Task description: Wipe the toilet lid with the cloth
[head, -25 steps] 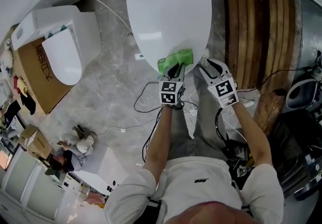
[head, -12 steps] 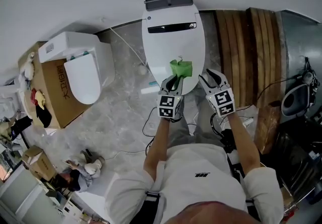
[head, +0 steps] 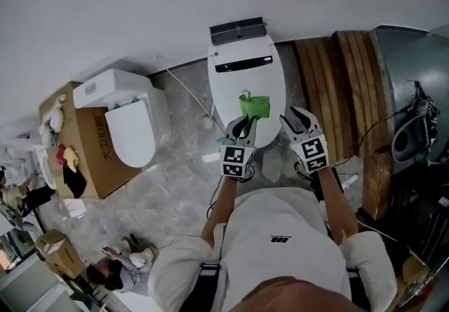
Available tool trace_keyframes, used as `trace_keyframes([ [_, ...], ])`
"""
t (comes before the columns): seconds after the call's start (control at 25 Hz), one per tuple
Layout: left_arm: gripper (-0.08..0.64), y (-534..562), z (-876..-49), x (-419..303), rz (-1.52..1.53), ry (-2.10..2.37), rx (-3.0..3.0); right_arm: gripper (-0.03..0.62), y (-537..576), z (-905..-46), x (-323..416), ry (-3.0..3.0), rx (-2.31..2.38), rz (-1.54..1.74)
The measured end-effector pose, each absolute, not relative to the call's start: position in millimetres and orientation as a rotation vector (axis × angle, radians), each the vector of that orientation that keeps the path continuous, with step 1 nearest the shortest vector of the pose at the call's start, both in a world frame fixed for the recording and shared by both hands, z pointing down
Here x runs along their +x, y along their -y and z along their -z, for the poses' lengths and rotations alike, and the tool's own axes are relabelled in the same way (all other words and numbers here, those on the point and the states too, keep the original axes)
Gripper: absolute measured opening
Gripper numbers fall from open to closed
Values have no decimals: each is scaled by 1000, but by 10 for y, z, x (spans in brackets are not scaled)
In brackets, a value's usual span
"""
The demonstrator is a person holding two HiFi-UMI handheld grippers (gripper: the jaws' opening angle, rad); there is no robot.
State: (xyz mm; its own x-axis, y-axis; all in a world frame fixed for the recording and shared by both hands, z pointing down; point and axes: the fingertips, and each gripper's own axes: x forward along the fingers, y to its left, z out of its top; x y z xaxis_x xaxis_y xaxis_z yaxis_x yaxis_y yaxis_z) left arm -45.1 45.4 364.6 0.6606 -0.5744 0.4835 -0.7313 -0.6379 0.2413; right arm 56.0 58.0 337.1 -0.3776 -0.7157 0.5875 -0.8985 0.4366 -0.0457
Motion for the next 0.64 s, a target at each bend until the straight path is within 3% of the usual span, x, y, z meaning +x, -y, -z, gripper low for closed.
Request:
trace_keyframes([
  [0.64, 65, -575, -2729, -92, -457, 1219, 2568, 169, -757, -2479, 993, 2349, 1414, -327],
])
